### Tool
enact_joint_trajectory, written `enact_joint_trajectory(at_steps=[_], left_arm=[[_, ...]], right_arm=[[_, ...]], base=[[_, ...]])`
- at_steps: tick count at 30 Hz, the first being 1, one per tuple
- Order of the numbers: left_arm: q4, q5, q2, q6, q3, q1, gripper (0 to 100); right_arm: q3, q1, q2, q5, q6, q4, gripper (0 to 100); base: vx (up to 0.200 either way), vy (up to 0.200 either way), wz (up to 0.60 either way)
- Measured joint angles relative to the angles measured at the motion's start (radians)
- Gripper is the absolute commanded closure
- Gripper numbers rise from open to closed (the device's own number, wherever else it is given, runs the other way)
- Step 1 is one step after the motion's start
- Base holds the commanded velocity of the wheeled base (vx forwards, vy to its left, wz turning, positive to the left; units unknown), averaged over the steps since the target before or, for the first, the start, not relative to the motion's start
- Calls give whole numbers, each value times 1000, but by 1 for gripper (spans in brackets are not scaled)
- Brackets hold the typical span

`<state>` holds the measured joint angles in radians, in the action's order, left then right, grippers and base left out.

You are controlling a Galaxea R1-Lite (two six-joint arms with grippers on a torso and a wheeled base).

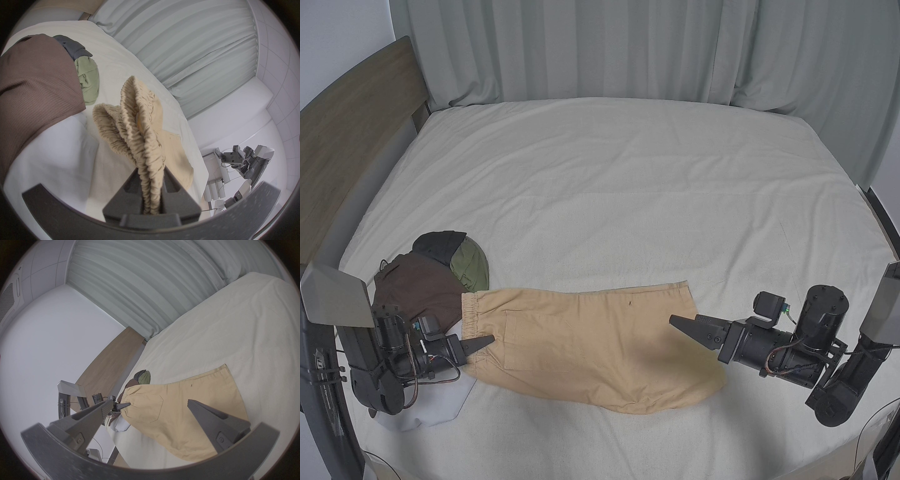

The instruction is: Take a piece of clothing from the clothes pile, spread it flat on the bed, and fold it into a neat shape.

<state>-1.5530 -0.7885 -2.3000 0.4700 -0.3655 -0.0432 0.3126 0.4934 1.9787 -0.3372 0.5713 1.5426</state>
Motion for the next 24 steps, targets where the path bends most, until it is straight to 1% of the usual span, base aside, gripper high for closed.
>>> enact_joint_trajectory(at_steps=[17,24], left_arm=[[0,17,24,4,-5,57,100],[-1,19,26,5,-10,93,100]], right_arm=[[2,-1,0,0,0,0,0],[1,-2,0,0,0,0,0]], base=[[0,0,0],[0,0,0]])
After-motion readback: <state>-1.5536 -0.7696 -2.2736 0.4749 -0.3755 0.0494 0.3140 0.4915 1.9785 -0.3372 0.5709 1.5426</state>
